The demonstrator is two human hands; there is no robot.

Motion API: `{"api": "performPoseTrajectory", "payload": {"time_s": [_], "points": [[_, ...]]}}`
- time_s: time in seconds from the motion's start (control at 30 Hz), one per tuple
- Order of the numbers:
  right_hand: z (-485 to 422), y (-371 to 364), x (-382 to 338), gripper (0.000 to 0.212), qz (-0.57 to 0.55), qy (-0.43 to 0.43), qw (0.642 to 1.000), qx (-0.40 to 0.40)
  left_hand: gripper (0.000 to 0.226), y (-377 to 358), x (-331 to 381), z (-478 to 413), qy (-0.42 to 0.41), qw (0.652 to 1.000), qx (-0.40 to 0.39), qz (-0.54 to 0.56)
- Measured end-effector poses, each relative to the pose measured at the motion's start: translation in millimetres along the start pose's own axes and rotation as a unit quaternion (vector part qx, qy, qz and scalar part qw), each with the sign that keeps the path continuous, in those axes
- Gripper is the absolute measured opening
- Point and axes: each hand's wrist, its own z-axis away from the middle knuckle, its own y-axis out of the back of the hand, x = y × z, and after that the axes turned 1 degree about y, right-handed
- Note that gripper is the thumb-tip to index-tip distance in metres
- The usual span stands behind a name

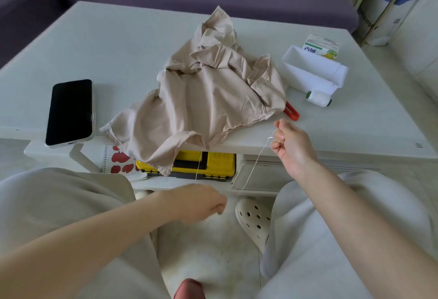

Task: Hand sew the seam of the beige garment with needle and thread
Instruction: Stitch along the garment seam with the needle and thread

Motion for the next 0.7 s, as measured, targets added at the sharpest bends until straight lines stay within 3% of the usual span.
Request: {"api": "performPoseTrajectory", "payload": {"time_s": [0.1, 0.17, 0.23, 0.4, 0.5, 0.63, 0.7], "points": [[0.2, 0.5, 2.1, 0.027, 0.022, -0.006, 1.000, 0.004, 0.018, 10.7, -8.6, -1.6, 0.025, 0.992, 0.116, -0.042], [0.5, 0.7, 2.7, 0.026, 0.045, -0.003, 0.999, -0.003, 0.019, 13.0, -6.7, -2.7, 0.047, 0.984, 0.154, -0.076], [0.8, 0.6, 3.9, 0.025, 0.076, 0.006, 0.997, -0.011, 0.022, 9.6, -0.7, -2.8, 0.037, 0.985, 0.138, -0.101], [0.7, 0.9, 8.3, 0.026, 0.190, 0.067, 0.979, -0.032, 0.024, -11.0, 7.9, 0.9, -0.042, 0.995, 0.012, -0.095], [0.7, -2.2, 11.0, 0.029, 0.286, 0.154, 0.946, -0.021, 0.018, -13.0, 4.2, -0.4, -0.058, 0.995, 0.027, -0.074], [4.0, -10.4, 14.4, 0.024, 0.386, 0.295, 0.874, 0.000, 0.024, 2.8, 1.4, 3.1, -0.076, 0.996, 0.045, -0.007], [5.9, -14.7, 15.9, 0.023, 0.380, 0.335, 0.862, -0.024, 0.030, 13.9, -1.9, 8.5, -0.093, 0.989, 0.114, 0.001]]}}
